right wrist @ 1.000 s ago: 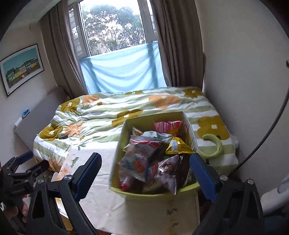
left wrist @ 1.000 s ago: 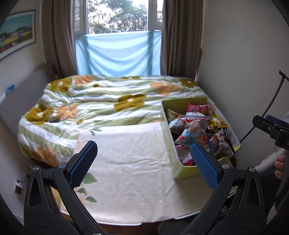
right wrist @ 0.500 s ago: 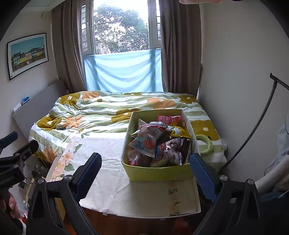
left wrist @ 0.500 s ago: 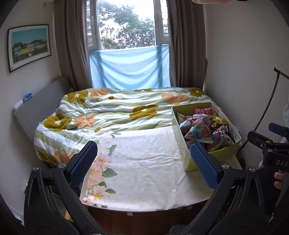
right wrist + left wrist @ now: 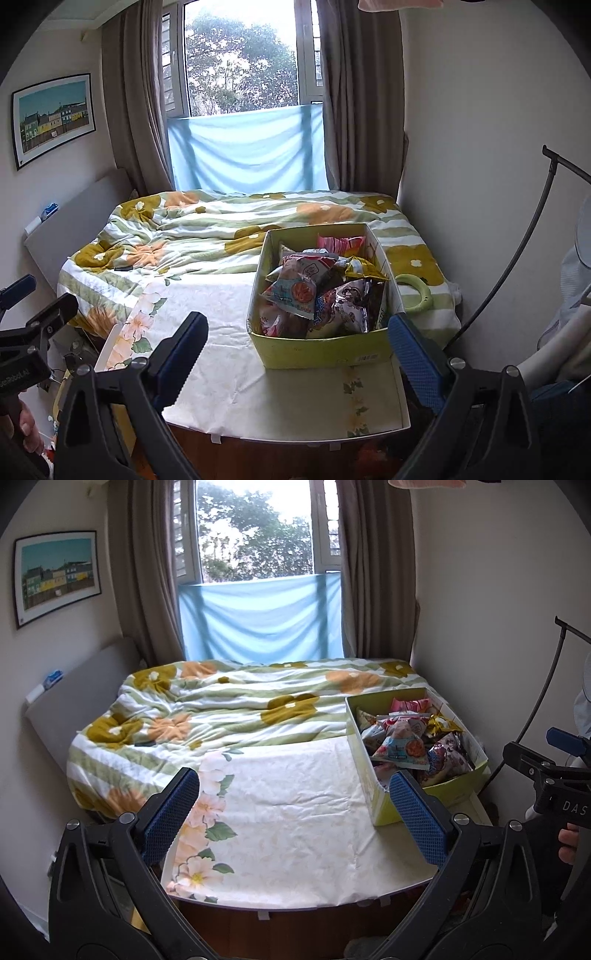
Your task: Organize snacks
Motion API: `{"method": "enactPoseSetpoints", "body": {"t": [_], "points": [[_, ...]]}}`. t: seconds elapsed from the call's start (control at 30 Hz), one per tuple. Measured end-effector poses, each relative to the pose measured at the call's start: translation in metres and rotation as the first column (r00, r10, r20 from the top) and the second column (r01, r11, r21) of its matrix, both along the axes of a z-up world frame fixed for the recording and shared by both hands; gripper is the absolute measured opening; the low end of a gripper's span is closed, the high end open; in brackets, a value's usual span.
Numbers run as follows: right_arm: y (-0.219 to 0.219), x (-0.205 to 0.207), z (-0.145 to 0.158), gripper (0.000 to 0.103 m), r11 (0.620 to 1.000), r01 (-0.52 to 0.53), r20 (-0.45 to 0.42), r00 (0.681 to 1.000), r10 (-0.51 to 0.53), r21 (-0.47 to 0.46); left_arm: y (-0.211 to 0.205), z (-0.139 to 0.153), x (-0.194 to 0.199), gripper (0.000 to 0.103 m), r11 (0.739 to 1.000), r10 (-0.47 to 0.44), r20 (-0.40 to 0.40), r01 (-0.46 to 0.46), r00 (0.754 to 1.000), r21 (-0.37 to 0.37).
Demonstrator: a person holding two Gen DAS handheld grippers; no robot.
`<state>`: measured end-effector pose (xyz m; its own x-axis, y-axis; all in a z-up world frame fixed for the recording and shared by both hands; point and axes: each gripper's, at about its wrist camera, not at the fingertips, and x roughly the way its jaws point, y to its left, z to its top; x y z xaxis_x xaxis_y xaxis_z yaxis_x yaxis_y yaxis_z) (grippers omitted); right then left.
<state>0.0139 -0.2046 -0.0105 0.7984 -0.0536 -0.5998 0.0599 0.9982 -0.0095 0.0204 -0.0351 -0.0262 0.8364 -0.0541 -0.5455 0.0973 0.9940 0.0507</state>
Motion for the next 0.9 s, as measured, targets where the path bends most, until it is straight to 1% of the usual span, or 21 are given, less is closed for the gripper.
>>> {"method": "enactPoseSetpoints", "body": {"t": [0.43, 0.9], "points": [[0.0013, 0.0008, -0.0001, 0.097, 1.000, 0.003, -0.003, 1.000, -0.003, -0.001, 0.0037, 0.0003, 0.0060, 0.102, 1.000, -0.008, -0.004, 0.008, 1.000, -0.025], [-0.0021, 0.0044, -0.0029, 0.097, 1.000, 0.002, -0.009, 1.000, -0.002, -0.001, 0.0044, 0.0005, 0.0071, 0.102, 1.000, -0.007, -0.007, 0.007, 1.000, -0.022]]}}
